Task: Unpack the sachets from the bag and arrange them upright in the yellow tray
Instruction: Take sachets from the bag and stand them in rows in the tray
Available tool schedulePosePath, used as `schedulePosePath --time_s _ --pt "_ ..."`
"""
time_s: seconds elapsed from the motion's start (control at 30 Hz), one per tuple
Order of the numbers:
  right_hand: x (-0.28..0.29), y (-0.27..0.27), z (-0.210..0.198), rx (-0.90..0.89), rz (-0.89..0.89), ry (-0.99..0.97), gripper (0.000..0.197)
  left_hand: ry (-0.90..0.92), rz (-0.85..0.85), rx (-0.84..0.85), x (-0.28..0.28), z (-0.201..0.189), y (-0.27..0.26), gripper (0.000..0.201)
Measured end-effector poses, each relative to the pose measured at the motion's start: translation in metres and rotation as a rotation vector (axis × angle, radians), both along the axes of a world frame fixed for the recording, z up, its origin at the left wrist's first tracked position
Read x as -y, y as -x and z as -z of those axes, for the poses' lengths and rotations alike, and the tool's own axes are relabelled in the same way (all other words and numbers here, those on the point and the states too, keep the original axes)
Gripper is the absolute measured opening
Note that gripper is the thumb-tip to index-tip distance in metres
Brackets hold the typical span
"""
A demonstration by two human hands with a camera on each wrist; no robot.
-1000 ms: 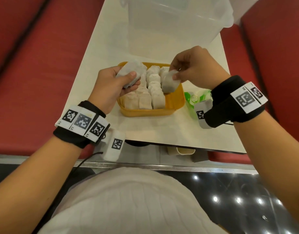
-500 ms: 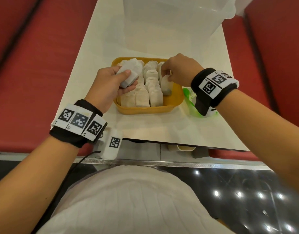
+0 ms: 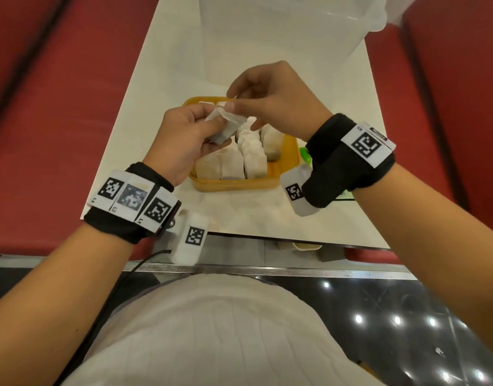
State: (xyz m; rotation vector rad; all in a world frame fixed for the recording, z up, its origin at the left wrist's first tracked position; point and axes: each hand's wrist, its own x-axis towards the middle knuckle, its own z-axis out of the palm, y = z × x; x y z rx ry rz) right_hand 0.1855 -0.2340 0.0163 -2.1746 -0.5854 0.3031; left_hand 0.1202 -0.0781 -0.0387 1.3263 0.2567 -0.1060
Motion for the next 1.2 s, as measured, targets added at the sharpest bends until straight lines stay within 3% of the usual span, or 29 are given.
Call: schedulePosePath --time_s 0.1,0.17,0.37,0.43,0.53,0.63,0.73,0.83,1.03,1.2 --pt "0.003 0.004 -0.008 -0.032 0.044 -0.099 0.031 -0.008 -0.025 -0.002 0.001 0.000 0.000 0.013" --pt "0.004 0.004 -0.009 0.000 0.044 -0.044 0.033 0.000 -0.032 0.001 0.001 0.000 0.000 0.011" --pt "0.006 0.003 -0.011 0.024 -0.001 0.100 0.013 -0.054 -0.014 0.045 0.006 0.000 0.004 0.014" --pt "0.012 0.001 -0.017 0.054 -0.011 0.147 0.012 -0.220 -0.054 0.129 0.001 0.001 0.004 0.024" --pt "0.030 -0.004 -0.027 0.141 -0.059 0.279 0.010 -0.637 -0.157 0.210 -0.013 0.005 0.006 0.050" --pt "0.044 -0.006 -0.022 0.116 -0.126 0.472 0.011 -0.880 -0.125 0.114 -0.025 0.016 0.010 0.077" --pt "0.047 -0.010 0.003 0.106 -0.198 0.726 0.013 -0.788 -0.010 -0.086 -0.032 0.028 0.009 0.080" --pt "0.044 -0.014 0.026 0.147 -0.212 0.893 0.008 -0.691 0.059 -0.025 -0.033 0.033 0.009 0.049" --pt "0.039 -0.022 0.038 0.355 -0.109 0.939 0.021 -0.571 0.051 0.013 -0.035 0.027 0.010 0.040" --pt "0.042 -0.016 0.041 0.292 -0.134 0.941 0.014 -0.581 0.048 -0.003 -0.034 0.024 0.011 0.038"
